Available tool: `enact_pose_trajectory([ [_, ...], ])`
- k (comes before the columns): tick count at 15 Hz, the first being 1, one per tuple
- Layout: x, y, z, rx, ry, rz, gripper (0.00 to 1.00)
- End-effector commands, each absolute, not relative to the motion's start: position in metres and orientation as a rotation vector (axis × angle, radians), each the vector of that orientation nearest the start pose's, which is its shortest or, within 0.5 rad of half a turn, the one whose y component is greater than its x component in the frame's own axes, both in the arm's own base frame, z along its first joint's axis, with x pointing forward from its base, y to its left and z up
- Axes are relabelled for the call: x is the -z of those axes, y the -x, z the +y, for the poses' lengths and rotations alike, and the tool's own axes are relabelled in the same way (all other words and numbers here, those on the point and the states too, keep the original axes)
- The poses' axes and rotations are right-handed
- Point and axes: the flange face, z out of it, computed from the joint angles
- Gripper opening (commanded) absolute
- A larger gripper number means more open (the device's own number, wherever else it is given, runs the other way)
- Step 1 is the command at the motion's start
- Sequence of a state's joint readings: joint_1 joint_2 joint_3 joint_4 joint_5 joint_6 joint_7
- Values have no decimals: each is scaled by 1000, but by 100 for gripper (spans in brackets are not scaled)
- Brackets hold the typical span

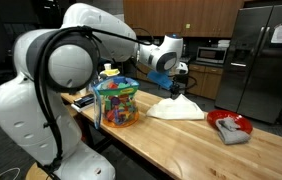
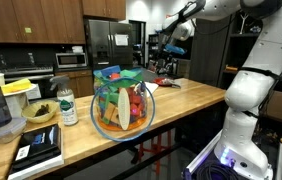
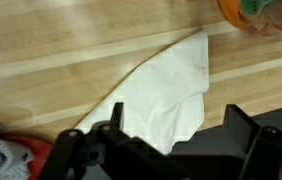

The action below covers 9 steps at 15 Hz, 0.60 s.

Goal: Lift the blue plush block from the towel, put it in the bag and then move the bag to the left

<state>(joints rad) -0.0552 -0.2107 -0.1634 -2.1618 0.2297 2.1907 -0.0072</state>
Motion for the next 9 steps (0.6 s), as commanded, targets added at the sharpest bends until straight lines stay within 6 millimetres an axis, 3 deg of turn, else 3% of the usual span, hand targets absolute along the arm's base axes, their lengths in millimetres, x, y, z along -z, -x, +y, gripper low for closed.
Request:
enact_pose_trajectory([
  [1,-508,-517,-110,276,2887,416,100],
  [9,-486,-545,-93,109,2935,355,100],
])
